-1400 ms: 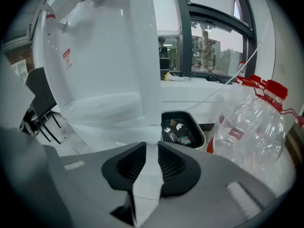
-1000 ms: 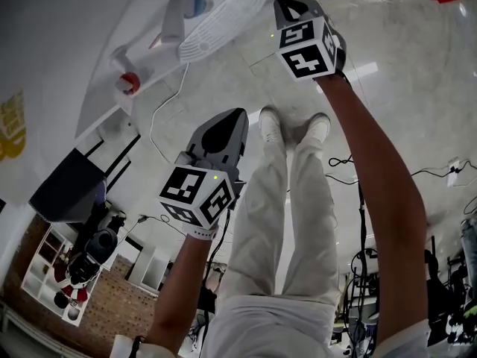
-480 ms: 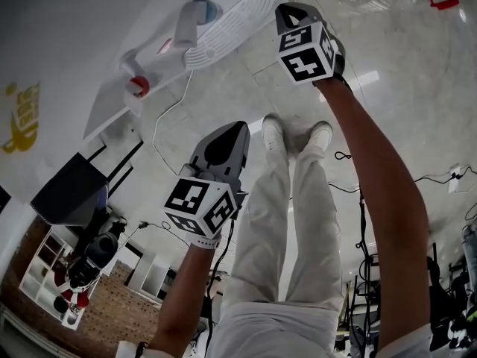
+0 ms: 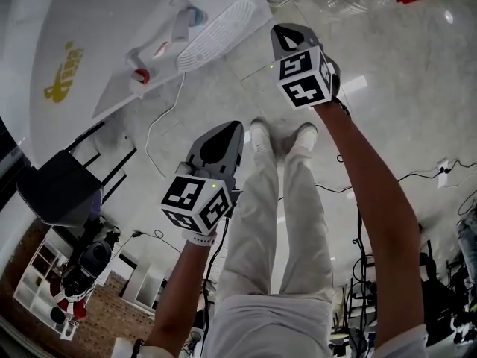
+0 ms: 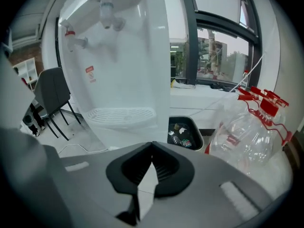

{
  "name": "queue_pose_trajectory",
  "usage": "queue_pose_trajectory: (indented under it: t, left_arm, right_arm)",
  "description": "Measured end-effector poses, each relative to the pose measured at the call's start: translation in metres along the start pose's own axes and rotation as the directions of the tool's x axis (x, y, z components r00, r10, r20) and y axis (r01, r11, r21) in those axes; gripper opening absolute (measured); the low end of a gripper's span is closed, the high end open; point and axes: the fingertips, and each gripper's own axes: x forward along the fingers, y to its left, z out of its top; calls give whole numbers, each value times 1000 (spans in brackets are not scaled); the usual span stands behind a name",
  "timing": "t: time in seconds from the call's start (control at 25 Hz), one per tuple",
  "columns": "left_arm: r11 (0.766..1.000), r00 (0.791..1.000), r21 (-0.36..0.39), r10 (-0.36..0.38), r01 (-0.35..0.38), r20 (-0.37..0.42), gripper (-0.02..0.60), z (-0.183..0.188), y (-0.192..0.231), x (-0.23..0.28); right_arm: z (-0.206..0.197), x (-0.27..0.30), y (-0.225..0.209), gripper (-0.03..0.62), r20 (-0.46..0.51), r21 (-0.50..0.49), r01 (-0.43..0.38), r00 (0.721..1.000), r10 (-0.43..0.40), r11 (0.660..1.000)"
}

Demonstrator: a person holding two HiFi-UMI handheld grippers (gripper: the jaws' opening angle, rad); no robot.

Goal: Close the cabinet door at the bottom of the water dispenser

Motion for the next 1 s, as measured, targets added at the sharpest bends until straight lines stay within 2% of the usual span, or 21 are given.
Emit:
queue_pose_trajectory:
  t: [0.4, 0.76, 1.0]
  left_arm:
    - [999, 999, 35, -32, 31, 44, 5, 22, -40, -46]
    - [997, 996, 60, -46, 41, 79, 5, 31, -70, -101]
    - [997, 993, 70, -48, 41, 106, 5, 40, -87, -145]
  right_arm:
    - [39, -87, 16, 11, 27, 21, -23, 999, 22, 1000]
    - [81, -169, 51, 11, 84, -6, -50, 995, 50, 999]
    - [110, -229, 69, 11, 126, 18, -56, 991, 53, 998]
